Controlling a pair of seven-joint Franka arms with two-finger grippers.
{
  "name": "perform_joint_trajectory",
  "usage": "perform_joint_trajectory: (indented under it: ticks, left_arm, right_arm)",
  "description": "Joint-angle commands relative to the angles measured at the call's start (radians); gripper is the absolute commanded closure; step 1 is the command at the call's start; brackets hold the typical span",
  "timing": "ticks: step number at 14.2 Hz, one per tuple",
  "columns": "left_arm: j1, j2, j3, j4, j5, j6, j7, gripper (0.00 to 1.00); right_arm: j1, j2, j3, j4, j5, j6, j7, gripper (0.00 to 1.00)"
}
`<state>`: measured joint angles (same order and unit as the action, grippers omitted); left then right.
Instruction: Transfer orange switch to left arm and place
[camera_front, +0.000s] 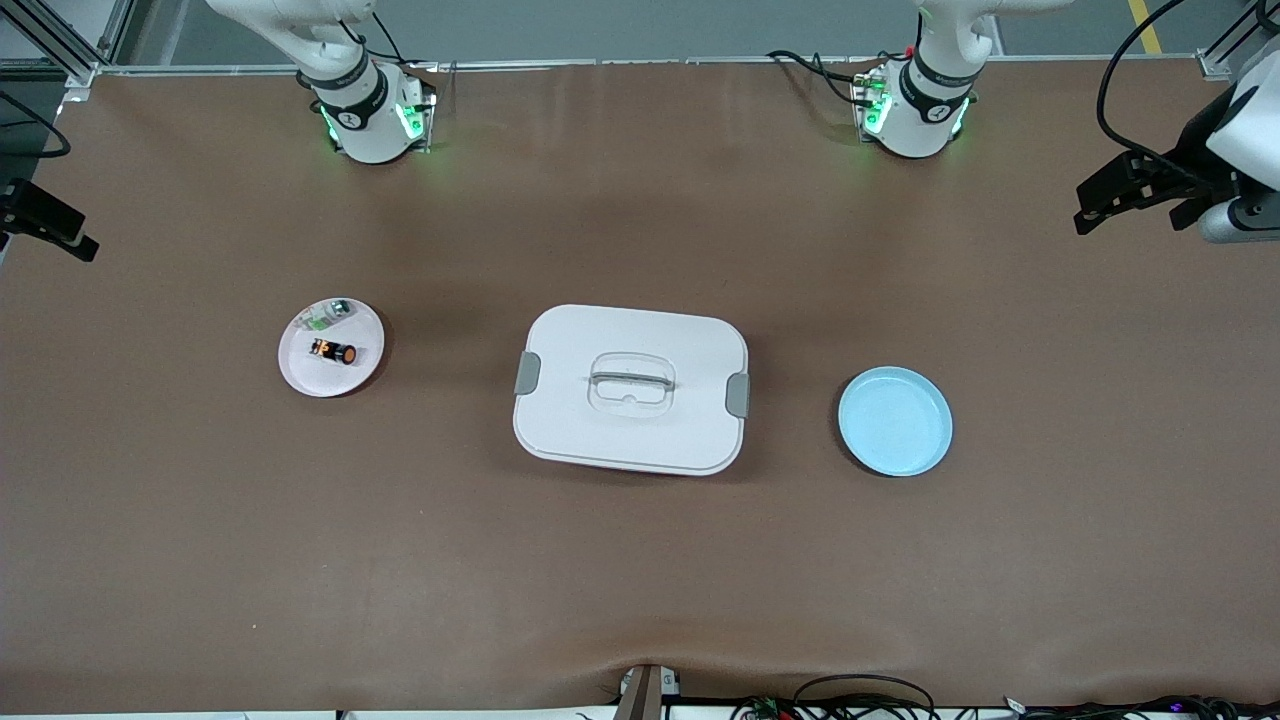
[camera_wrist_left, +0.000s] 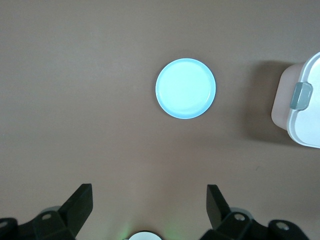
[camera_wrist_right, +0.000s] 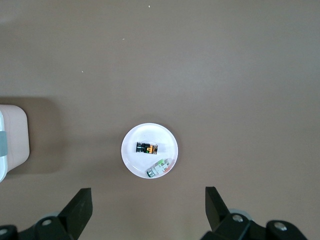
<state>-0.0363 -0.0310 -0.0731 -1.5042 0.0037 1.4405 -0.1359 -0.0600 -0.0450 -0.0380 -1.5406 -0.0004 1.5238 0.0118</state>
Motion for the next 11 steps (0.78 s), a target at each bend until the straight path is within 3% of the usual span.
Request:
perform_joint_trajectory:
  ticks: [1,11]
  left_arm:
    - [0.003,0.003,0.000,0.015,0.001,-0.020,0.010,0.00]
    - [0.003,0.011,0.000,-0.007,0.002,0.006,0.013,0.00]
  right_arm:
    - [0.018,-0.003,-0.002,-0.004,-0.003,-0.004,-0.001,0.00]
    - [0.075,0.016,-0.002,-0.007,-0.012,-0.135,0.010,0.00]
